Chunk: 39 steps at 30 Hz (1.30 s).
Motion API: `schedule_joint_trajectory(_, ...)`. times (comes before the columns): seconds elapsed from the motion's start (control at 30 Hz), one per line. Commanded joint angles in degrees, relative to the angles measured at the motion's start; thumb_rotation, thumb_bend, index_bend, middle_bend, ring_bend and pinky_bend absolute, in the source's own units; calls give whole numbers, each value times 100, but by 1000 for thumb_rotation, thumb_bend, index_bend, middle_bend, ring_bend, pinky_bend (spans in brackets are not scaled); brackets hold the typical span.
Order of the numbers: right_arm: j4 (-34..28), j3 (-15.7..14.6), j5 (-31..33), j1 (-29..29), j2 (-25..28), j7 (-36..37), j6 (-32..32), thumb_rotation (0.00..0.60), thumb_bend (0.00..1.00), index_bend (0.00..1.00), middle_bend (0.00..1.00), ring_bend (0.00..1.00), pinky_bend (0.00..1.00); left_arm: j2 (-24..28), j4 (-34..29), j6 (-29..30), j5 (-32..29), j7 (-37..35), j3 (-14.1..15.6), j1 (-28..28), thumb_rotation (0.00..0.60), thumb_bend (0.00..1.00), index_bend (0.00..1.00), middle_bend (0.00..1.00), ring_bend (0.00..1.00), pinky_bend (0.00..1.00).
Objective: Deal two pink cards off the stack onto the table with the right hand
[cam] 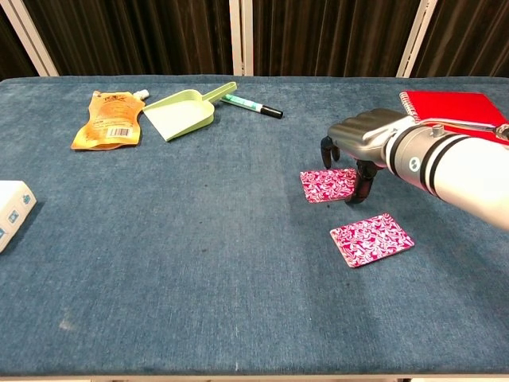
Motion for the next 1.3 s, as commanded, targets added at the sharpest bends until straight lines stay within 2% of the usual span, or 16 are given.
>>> schedule_joint_trajectory(0.03, -1, 5, 18, 13, -1, -26, 17, 600, 410, 413, 308, 805, 1000, -3, 8, 2, -8, -7, -1, 5, 600, 5, 200, 224, 45, 32)
schedule_joint_trajectory(0.3, 31, 19, 70, 34, -31, -46, 9, 600, 410, 419, 309, 805, 1000, -16, 23, -18, -4, 3, 0, -12, 600, 5, 200, 224, 45, 31)
schedule_joint_trajectory(0.7, 168, 56, 145, 82, -87, -11, -116, 600, 410, 373, 309, 805, 1000, -16, 18, -55, -24, 14, 5, -25, 600, 5, 200, 224, 45, 31)
schedule_joint_trajectory(0.83, 200, 34, 167, 104, -110, -38, -151, 600, 410, 401, 315, 806, 1000, -20, 24, -49, -16, 16, 6, -28, 600, 5, 200, 225, 45, 31)
schedule_joint_trajectory(1.03, 185, 9, -23, 42, -95, 101, -77, 600, 439, 484, 385, 818, 1000, -15, 24, -38, -20, 9, 7, -20, 600, 4, 200, 224, 46, 31)
schedule_joint_trajectory(1.3, -39, 1, -196, -53, 63, 253, -5, 600, 439, 496, 398, 822, 1000, -11, 7, -34, -4, 22, 3, -33, 600, 5, 200, 225, 45, 31)
